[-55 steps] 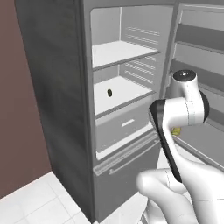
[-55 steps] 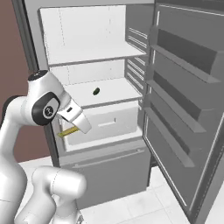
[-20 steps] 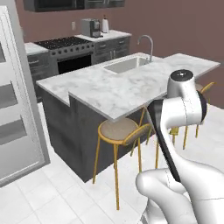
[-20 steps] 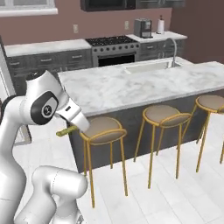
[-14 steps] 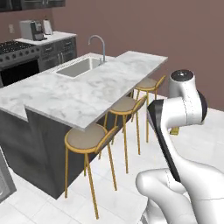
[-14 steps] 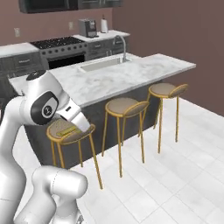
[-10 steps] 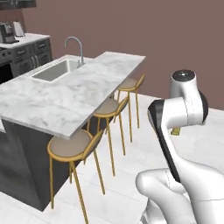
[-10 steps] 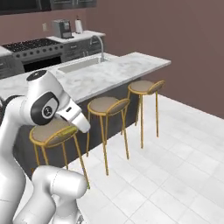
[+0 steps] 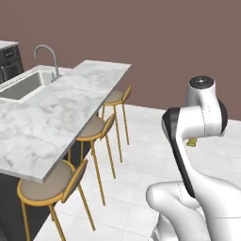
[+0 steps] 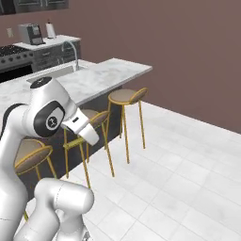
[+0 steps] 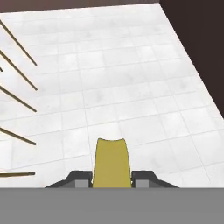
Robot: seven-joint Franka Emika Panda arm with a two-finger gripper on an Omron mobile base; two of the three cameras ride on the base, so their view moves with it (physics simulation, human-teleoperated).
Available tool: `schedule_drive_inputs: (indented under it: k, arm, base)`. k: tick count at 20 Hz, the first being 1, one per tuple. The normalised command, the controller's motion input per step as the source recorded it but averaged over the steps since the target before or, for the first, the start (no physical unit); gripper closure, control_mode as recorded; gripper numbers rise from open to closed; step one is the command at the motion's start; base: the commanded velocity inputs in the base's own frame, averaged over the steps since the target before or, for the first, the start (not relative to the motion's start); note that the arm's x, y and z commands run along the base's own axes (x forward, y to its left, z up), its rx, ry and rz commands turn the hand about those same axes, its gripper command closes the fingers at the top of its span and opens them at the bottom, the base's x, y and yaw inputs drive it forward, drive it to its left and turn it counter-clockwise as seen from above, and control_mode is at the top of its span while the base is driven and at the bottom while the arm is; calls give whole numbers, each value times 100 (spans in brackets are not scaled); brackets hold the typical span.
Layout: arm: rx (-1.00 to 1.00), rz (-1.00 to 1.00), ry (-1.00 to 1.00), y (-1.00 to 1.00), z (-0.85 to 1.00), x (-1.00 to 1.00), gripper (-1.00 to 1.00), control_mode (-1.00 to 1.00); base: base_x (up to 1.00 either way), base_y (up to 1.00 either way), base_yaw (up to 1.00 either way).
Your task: Pick the egg and butter from the fridge and place them by the bowl for mixing.
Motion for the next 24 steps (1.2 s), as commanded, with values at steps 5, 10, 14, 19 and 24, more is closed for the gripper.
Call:
schedule_drive_inputs:
  k: [5, 10, 14, 19, 24]
  arm:
    - [0, 0, 0, 0, 0, 0, 100, 100]
    - [0, 0, 0, 0, 0, 0, 100, 100]
    - [0, 0, 0, 0, 0, 0, 100, 100]
    - [0, 0, 0, 0, 0, 0, 100, 100]
    - [0, 0, 0, 0, 0, 0, 100, 100]
  base:
    - [70, -24, -8]
    - [66, -33, -3]
    - [63, -38, 0]
    - [63, -40, 0]
    - [64, -40, 0]
